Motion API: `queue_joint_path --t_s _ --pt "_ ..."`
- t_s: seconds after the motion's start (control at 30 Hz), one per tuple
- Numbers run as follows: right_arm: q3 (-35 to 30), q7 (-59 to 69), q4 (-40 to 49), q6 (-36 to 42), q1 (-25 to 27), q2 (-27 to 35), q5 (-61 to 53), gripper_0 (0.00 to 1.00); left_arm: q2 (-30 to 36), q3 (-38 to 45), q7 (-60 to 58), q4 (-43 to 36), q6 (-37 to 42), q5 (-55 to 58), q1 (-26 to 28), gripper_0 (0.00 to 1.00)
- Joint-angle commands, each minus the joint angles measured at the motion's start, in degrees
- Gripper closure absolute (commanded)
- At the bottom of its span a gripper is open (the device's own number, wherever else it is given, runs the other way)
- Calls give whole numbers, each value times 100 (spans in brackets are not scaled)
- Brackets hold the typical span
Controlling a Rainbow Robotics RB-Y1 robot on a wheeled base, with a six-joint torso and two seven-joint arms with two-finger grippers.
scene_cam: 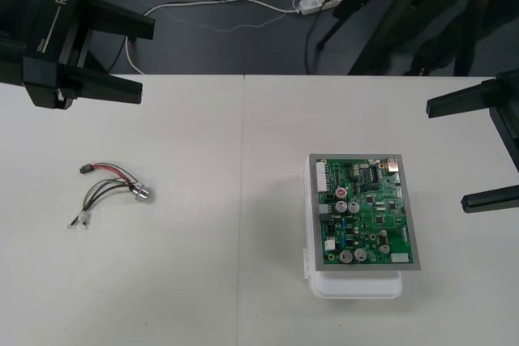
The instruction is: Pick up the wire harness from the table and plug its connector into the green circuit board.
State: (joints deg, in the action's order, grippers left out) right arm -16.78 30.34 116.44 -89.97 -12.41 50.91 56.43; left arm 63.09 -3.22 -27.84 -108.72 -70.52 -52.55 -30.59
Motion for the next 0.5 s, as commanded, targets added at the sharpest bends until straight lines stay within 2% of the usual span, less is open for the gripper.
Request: queue_joint_path --t_s 0.03,0.5 --pt "-167 -80 107 15 -7 -38 -97 0 239 164 314 -124 -164 -27 18 24" --pt "-167 -80 107 15 -7 -38 -97 0 239 164 314 -124 -164 -27 18 24"
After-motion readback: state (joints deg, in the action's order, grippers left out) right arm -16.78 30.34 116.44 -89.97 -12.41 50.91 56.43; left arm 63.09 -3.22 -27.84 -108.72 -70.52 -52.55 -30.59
